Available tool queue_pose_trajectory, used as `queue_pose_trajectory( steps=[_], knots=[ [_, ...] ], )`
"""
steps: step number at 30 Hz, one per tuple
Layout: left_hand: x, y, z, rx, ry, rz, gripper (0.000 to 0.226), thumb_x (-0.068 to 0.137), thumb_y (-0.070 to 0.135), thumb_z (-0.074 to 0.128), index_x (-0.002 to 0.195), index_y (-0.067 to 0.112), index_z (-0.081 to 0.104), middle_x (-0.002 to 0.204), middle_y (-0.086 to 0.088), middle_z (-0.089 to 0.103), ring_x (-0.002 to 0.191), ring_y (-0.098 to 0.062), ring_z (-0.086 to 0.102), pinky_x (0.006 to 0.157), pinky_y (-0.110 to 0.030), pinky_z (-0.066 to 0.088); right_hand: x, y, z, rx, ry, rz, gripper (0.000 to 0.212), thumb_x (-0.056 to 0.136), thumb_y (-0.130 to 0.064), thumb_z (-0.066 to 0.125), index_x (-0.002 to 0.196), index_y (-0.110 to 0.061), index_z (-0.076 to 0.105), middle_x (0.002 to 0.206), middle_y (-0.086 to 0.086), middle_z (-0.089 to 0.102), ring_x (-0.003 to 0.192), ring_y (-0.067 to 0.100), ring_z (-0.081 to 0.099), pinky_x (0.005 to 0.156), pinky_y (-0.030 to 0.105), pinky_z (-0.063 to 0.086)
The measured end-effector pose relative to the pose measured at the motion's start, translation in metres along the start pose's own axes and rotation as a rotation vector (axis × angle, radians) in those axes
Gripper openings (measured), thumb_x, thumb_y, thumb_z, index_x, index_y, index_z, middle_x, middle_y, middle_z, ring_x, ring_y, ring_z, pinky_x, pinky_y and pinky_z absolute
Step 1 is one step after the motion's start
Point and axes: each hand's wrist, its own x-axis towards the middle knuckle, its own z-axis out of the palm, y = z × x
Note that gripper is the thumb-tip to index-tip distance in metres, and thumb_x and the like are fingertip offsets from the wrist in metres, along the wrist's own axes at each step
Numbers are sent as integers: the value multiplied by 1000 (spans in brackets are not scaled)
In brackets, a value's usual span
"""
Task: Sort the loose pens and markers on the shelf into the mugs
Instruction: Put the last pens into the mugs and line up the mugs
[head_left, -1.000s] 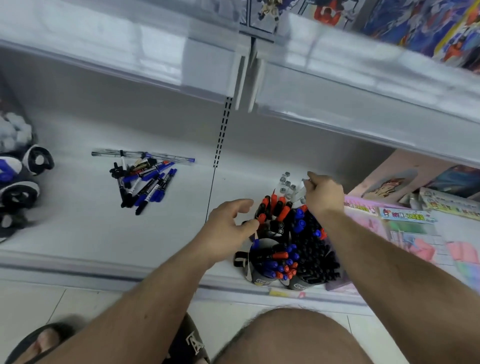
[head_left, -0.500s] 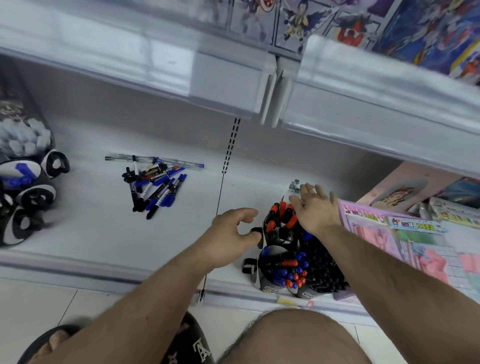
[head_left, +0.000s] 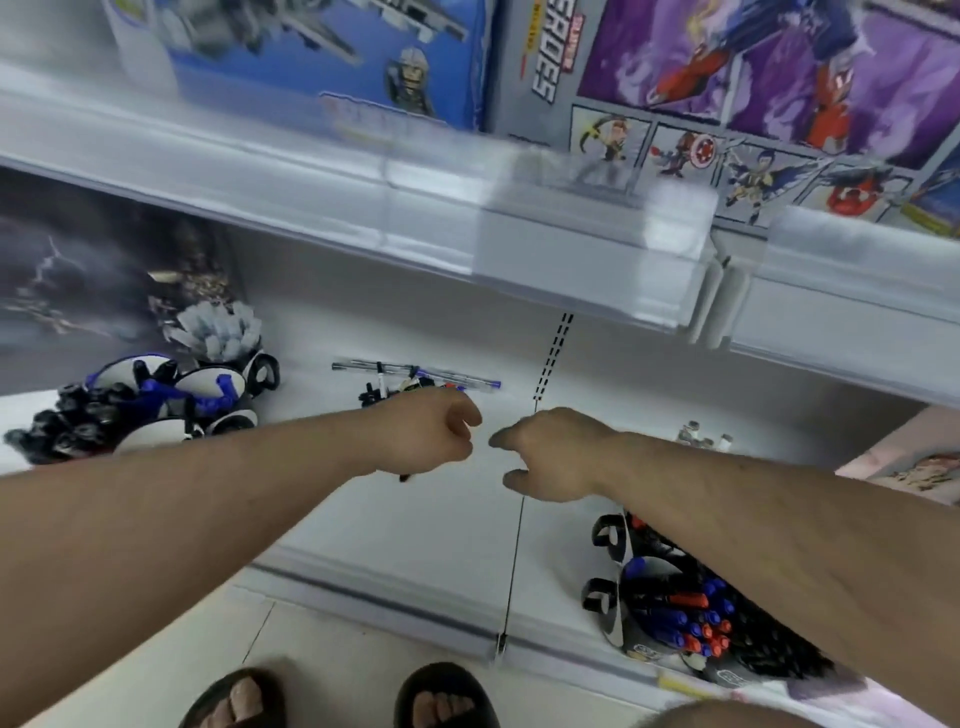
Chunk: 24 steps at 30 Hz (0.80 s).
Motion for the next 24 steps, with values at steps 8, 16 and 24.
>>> queue_pose_trajectory(
  steps=[8,16,24],
  knots=[
    [-14,-87,-39,-203,84,-112,24,91,18,62,114,26,63,104,8,65,90,-8,60,71,-17,48,86,-41,16,29,-286,139,52,97,-46,47,137,-13,51,135,9,54,121,26,52,97,36,47],
    [2,-182,-26,-674,232,-307,19,87,17,66,102,28,65,104,-1,68,87,-14,62,63,-22,44,202,-62,69,789,-153,759,130,60,-78,72,150,-2,17,147,13,39,132,29,43,103,34,41],
    [12,-194,-4,-838,196,-312,23,89,12,60,110,21,61,89,3,61,75,-10,55,54,-13,40,287,-93,74,699,-142,925,175,10,-108,33,150,-2,18,139,13,35,129,32,39,106,41,38]
  ],
)
